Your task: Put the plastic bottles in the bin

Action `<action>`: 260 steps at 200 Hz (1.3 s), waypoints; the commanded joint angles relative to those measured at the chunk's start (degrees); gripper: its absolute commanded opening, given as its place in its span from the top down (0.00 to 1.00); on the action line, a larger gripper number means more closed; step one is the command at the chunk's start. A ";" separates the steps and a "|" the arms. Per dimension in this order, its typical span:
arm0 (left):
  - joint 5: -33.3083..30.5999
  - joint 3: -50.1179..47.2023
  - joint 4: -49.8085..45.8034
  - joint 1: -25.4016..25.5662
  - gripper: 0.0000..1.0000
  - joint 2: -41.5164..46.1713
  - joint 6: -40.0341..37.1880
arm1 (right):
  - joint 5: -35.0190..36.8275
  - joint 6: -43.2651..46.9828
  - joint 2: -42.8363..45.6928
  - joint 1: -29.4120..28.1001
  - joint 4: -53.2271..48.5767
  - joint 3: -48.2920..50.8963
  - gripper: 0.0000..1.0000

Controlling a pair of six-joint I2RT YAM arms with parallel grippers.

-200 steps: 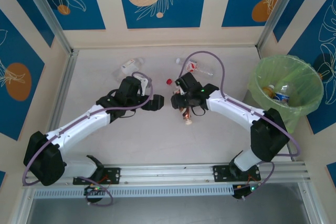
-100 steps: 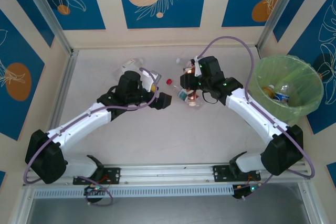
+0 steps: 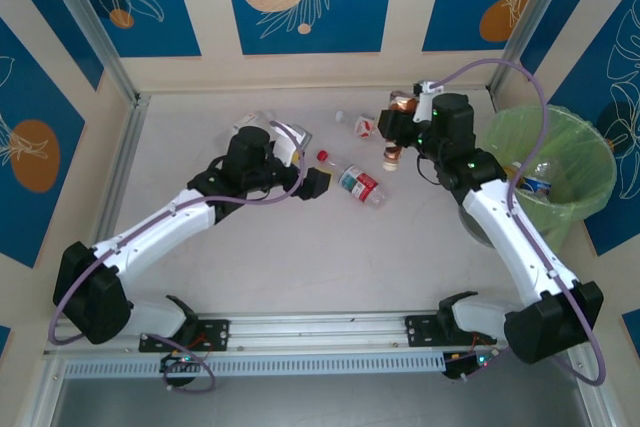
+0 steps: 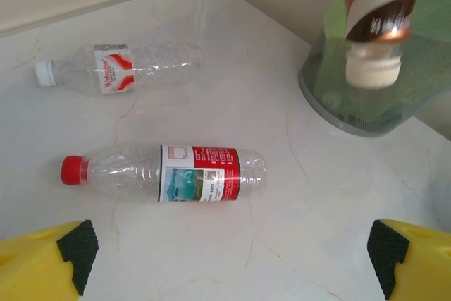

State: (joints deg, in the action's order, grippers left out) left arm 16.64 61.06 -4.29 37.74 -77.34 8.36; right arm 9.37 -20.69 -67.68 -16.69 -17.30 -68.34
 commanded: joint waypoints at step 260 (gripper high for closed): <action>-17.05 -9.53 16.42 0.15 0.00 3.59 -1.51 | 19.00 13.59 10.64 33.34 8.90 4.53 0.47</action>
State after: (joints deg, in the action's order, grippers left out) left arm 7.31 52.66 10.02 37.74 -75.94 5.85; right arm 21.63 -9.80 -57.34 17.26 -15.92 -67.05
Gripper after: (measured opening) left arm 0.996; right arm 0.536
